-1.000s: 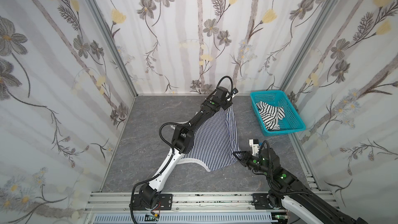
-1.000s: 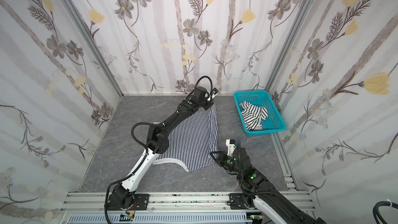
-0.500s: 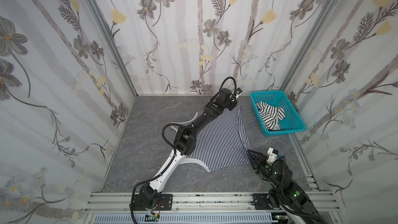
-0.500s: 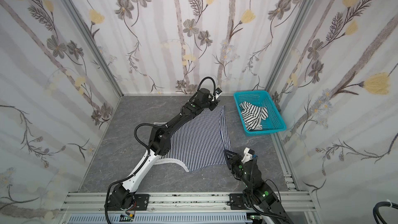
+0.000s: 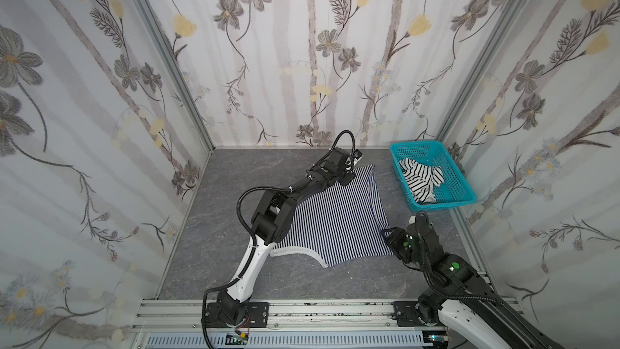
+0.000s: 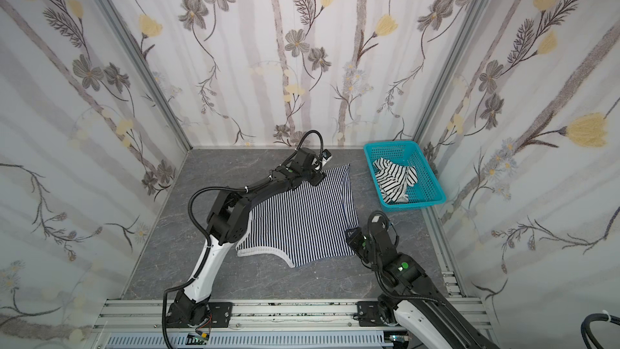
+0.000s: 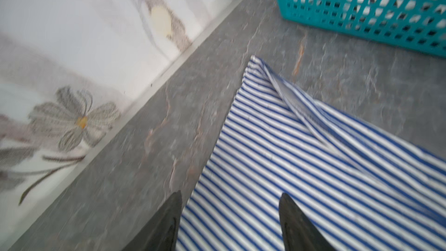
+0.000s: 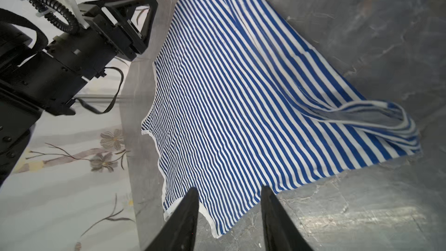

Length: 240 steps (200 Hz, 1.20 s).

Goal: Fold and stack tank tops
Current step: Smooth out the tank top at the center of the table, then move the tank top to the center of the table.

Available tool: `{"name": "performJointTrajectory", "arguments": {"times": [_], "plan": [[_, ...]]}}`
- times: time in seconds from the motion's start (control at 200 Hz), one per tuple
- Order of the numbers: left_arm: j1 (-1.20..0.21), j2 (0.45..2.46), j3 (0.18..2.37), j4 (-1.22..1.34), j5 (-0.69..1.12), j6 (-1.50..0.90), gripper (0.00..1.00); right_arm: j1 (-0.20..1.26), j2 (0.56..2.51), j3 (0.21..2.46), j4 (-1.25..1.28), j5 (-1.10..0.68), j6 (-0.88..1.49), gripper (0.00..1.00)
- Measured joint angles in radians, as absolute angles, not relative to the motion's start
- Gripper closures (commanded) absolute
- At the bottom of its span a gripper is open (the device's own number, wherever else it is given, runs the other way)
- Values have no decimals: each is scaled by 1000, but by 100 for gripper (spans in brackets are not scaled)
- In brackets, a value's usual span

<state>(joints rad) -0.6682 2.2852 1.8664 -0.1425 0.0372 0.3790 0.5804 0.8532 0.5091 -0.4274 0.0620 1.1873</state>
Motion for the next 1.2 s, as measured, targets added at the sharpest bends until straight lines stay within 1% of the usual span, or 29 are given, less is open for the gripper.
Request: {"name": "performJointTrajectory", "arguments": {"times": [0.16,0.235,0.34,0.4,0.43,0.485,0.56,0.614,0.649,0.749,0.799,1.014,1.199], "plan": [[-659,1951,1531,-121,35,386,34,579,1059,642,-409,76,1024,55],[-651,1869,1396,-102,28,389,34,574,1150,701,-401,86,960,55],[-615,1793,1221,-140,8,386,34,570,1274,807,-405,94,877,54],[-594,1754,1147,-151,-15,385,34,570,1344,870,-402,109,832,51],[-584,1733,1112,-156,-24,385,34,570,1382,902,-406,118,809,47],[-566,1700,1055,-155,-24,385,34,569,1445,950,-410,145,773,41],[-542,1666,1004,-160,-24,385,33,564,1526,1011,-430,191,728,33],[-524,1642,972,-159,-31,384,33,560,1591,1058,-453,226,701,32],[-518,1627,951,-160,-49,384,33,559,1630,1083,-460,249,682,29],[-519,1606,902,-157,-51,387,33,554,1737,1158,-505,313,634,27],[-520,1604,883,-157,-54,390,33,552,1782,1196,-523,344,614,24],[-509,1638,844,-154,-115,399,33,535,1912,1307,-586,439,540,22],[-462,1667,835,-123,-150,417,33,516,2013,1369,-624,484,489,22]]}}
